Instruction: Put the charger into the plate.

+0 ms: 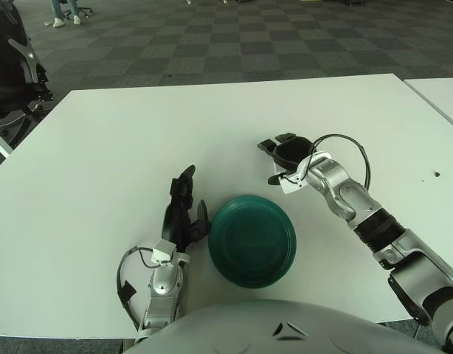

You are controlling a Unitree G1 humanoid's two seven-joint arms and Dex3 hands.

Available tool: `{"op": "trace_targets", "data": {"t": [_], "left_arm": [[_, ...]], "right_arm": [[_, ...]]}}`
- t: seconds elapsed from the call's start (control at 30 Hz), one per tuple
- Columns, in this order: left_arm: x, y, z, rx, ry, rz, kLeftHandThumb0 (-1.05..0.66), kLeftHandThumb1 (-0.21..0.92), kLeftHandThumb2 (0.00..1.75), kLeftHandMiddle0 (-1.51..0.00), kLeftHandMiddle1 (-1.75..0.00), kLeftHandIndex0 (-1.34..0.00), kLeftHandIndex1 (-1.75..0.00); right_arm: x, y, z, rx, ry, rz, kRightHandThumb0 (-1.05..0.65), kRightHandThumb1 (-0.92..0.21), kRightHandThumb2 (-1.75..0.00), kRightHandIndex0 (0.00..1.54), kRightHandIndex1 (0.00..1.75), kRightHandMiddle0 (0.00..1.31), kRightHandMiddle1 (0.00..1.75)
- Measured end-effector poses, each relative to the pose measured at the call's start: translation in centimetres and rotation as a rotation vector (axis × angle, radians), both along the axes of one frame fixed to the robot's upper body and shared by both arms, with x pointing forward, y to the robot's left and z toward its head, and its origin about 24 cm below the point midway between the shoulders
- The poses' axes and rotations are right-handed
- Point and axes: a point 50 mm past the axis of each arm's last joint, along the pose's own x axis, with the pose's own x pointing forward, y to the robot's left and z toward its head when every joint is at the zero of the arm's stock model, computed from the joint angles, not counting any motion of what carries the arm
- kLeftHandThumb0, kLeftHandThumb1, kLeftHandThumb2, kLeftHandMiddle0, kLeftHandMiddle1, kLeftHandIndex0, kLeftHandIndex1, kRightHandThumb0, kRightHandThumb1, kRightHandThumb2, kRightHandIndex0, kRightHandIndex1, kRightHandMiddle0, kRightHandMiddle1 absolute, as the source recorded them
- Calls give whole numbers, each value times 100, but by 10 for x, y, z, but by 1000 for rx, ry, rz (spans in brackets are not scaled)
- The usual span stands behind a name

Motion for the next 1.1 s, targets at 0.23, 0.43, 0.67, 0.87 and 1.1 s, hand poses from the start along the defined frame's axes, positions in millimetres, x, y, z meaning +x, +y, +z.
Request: {"op": "trace_targets", "data": {"t": [0.23,0.43,0.67,0.87,1.1], "left_arm": [[1,0,-1,-18,7,3,-86,92,99,-19,-2,0,-65],[2,1,-2,-20,9,3,-85,92,99,-19,-1,0,-62],[3,0,-2,-23,13,3,-84,92,99,-18,-1,0,-59],[5,0,-2,-23,13,1,-84,92,99,-18,0,0,-57],[6,-1,-2,-21,11,-2,-84,92,99,-17,0,0,-56]], "right_arm": [[2,-8,-13,-33,72,-30,-84,-92,-74,11,0,0,14],[4,-14,-22,-61,113,-48,-83,-92,-70,10,0,0,15],[12,-20,-25,-78,121,-74,-83,-92,-68,10,0,0,15],[23,-25,-29,-65,121,-103,-83,-92,-67,8,0,0,14],[34,-31,-33,-69,115,-130,-85,-92,-71,6,0,0,25]]}}
